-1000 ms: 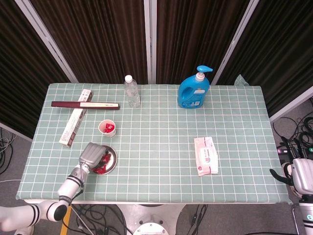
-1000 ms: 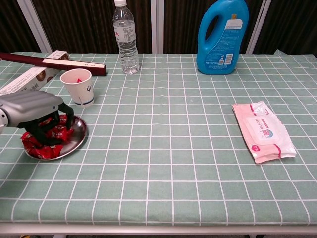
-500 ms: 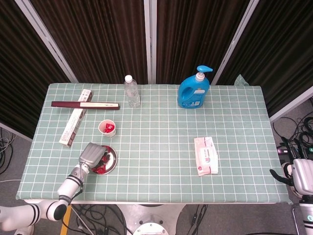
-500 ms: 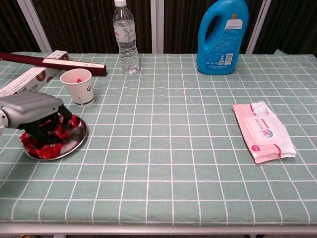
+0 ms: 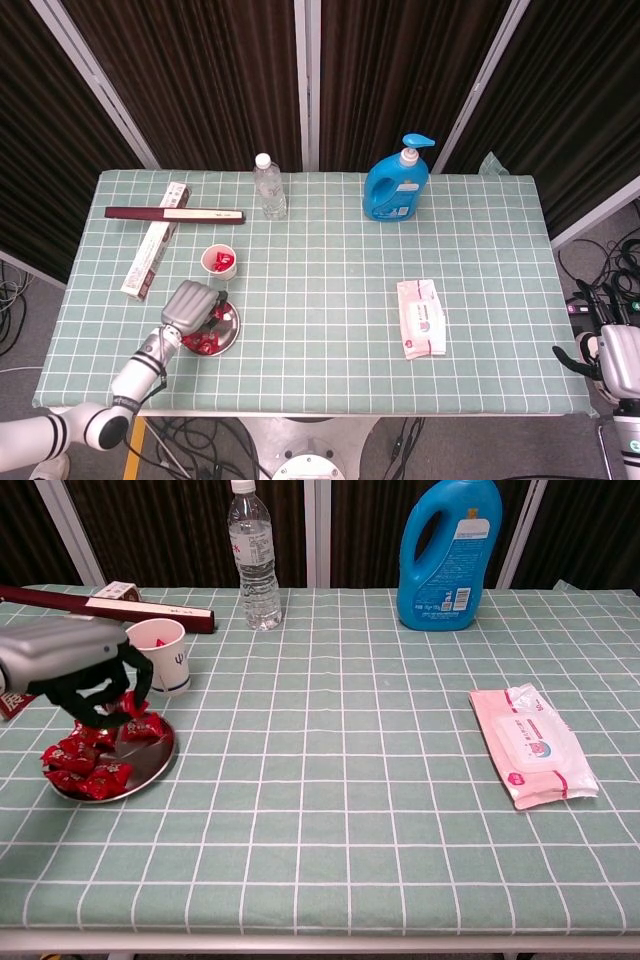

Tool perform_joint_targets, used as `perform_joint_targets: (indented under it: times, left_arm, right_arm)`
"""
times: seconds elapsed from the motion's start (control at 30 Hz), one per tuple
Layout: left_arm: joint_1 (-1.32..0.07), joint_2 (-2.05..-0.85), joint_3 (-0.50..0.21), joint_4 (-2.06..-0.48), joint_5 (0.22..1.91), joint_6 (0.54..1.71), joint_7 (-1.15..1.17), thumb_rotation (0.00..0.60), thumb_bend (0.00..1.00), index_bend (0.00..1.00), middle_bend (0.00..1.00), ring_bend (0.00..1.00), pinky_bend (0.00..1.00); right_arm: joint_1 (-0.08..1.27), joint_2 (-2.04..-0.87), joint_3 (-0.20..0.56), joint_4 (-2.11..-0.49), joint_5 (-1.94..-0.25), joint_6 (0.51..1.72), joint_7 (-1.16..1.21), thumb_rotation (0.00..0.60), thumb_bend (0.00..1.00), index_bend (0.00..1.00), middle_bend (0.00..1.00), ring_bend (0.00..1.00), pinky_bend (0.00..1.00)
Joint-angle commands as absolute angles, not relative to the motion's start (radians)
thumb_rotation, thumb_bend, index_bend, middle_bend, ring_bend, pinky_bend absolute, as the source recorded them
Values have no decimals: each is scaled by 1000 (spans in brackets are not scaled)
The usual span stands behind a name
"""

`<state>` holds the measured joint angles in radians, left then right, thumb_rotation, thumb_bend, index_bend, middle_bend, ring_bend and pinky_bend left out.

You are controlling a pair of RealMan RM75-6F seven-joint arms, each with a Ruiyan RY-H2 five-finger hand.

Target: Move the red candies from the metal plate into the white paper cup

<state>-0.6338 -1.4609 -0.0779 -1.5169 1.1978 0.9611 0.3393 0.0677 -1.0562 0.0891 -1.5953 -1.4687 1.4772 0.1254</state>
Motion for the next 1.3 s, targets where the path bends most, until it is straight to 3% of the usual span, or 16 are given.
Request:
perform_joint_targets:
  times: [0.03,0.23,0.43,0.83,1.3]
  left_arm:
    - [-668,-1419,-125,-1556,1200,955,333,600,451,710,917,937,1000]
    - [-740,-1418,-205,-1527,1132,903,334,600,450,710,916,937,1000]
    - [-812,-1474,-246,-1395,1021,816,324,600,447,709,914,937,1000]
    - [-839,-1497,-216,-1303,944,783,345,600,441,675,906,935,1000]
    - [-841,-1484,-191,-1313,932,790,343,600,436,495,891,934,1000]
  right_arm:
    - [66,-1057,88,-1592,-1468,1478,130,600,82,15,219,36,422]
    - [62,-1057,89,-1584,-1464,1481,140,600,82,15,220,36,422]
    - [61,-1058,91,-1580,-1456,1478,143,600,82,15,220,36,422]
    - [62,-1058,95,-1580,-1444,1469,139,600,82,15,220,36,422]
    - [62,-1056,95,-1589,-1443,1467,131,600,83,15,224,36,423]
